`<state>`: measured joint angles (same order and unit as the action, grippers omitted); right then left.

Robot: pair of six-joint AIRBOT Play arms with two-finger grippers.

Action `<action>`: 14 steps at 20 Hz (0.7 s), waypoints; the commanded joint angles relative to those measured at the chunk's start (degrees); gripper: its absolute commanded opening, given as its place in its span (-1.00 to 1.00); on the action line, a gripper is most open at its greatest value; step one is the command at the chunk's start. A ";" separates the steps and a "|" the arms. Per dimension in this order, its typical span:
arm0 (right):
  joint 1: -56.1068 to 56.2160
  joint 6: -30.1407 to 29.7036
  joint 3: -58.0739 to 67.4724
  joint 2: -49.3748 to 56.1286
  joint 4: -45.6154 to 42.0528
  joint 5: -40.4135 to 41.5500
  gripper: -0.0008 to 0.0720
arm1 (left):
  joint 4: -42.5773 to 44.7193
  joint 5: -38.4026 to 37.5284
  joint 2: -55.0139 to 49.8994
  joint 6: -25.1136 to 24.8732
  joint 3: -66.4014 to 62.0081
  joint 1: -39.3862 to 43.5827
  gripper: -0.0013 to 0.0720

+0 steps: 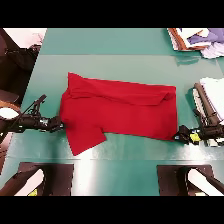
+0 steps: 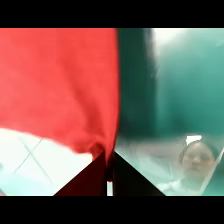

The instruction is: Fold the shirts.

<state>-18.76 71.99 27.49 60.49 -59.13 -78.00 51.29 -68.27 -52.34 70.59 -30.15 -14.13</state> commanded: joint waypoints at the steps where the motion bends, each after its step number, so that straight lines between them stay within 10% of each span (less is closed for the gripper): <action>1: -0.70 0.02 -0.02 -4.13 -3.69 -6.08 -0.94 | 8.87 -6.38 8.79 4.55 -0.26 -0.02 -0.89; 7: -4.92 4.20 -0.02 -22.67 -14.51 -15.50 -0.94 | 6.69 -19.30 21.44 7.52 -0.42 0.66 -0.89; 14: 3.32 10.82 9.62 -20.20 -10.95 -9.81 -0.94 | 6.97 -2.95 14.51 7.91 -8.59 8.85 -0.89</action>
<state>-18.92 80.09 32.14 37.54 -70.35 -90.32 57.67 -78.91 -34.48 77.93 -35.09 -7.25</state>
